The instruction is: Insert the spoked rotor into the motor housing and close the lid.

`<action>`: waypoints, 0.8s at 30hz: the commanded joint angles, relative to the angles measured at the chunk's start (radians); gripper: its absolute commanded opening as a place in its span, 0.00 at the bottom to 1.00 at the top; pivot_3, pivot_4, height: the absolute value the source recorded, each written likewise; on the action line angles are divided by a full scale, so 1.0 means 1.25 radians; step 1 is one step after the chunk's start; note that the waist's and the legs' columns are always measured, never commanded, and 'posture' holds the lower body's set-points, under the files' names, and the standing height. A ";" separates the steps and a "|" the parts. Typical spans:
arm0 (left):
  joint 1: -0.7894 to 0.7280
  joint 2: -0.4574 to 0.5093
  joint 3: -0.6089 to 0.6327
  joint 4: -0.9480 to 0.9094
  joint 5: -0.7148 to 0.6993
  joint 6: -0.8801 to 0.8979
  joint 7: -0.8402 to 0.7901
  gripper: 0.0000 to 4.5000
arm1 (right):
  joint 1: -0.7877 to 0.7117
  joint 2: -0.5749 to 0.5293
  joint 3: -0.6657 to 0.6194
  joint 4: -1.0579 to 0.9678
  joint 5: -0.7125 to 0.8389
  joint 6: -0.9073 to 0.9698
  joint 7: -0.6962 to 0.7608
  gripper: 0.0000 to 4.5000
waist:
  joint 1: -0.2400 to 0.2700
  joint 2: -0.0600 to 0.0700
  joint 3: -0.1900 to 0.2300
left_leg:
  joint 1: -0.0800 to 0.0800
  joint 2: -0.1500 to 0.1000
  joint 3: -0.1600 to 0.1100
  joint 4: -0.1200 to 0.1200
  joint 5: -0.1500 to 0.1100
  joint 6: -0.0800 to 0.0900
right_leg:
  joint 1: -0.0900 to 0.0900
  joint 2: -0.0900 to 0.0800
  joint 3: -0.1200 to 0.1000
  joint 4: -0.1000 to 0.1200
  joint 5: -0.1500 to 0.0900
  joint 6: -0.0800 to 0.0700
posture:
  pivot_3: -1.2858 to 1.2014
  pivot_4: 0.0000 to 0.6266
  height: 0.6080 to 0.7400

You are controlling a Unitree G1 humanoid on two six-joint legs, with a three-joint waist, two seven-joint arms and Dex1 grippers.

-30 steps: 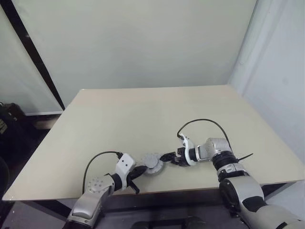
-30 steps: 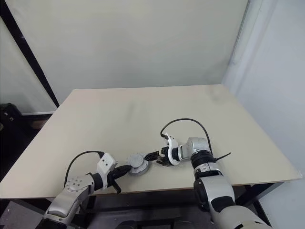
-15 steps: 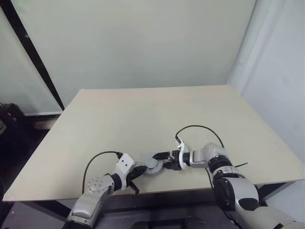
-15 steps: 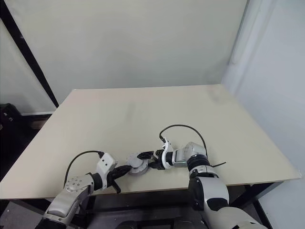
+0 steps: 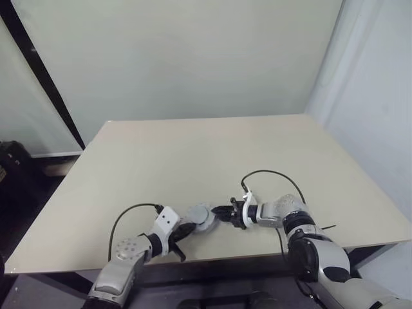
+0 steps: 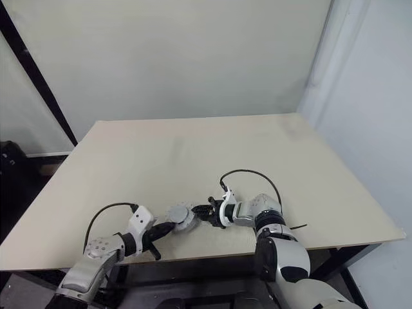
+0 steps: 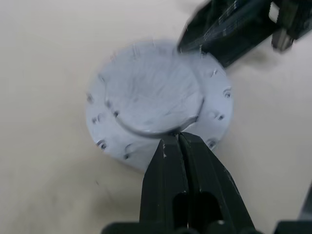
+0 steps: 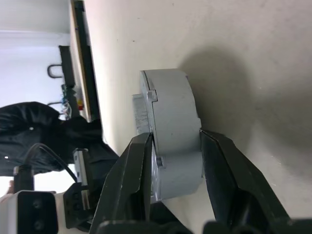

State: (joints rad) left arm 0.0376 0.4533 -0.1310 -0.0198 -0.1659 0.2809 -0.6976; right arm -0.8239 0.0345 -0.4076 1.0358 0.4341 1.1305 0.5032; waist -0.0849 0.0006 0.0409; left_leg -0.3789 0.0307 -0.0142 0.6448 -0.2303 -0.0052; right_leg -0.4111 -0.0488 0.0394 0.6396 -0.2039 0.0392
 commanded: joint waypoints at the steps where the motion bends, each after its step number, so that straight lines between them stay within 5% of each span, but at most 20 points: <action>1: -0.001 -0.015 -0.008 0.010 0.001 -0.001 0.003 0.00 | -0.010 0.012 0.012 -0.005 0.014 0.013 -0.005 0.27 | 0.000 0.000 0.000 | 0.000 0.000 0.000 0.000 0.000 0.000 | 0.000 0.000 0.000 0.000 0.000 0.000 | 0.52 0.00 1.00; 13: -0.001 -0.031 0.016 0.008 -0.005 0.029 0.020 0.00 | -0.003 0.011 0.022 -0.014 0.012 0.013 -0.002 0.27 | 0.000 0.000 0.000 | 0.000 0.000 0.000 0.000 0.000 0.000 | 0.000 0.000 0.000 -0.001 0.000 0.000 | 0.52 0.00 1.00; 16: -0.003 -0.037 0.032 -0.003 -0.030 0.054 0.010 0.13 | 0.003 0.014 0.024 -0.019 0.013 0.016 0.000 0.27 | 0.000 0.000 0.000 | 0.000 0.000 0.000 0.000 0.000 0.000 | 0.000 0.000 0.000 -0.001 0.000 0.000 | 0.52 0.00 1.00; 24: 0.026 -0.004 0.120 -0.077 -0.135 0.139 -0.024 0.75 | 0.011 0.016 0.013 -0.029 0.027 0.020 -0.001 0.27 | -0.019 0.000 0.000 | -0.002 0.000 -0.001 -0.001 0.000 0.000 | -0.002 0.000 -0.001 -0.001 0.000 0.000 | 0.52 0.00 1.00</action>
State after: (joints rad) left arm 0.0671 0.4289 -0.0295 -0.0653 -0.2885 0.4263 -0.7127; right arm -0.8104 0.0502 -0.3966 1.0162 0.4494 1.1449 0.5043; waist -0.1083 0.0003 0.0414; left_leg -0.3839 0.0308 -0.0149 0.6433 -0.2296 -0.0036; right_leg -0.4157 -0.0490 0.0388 0.6389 -0.2040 0.0393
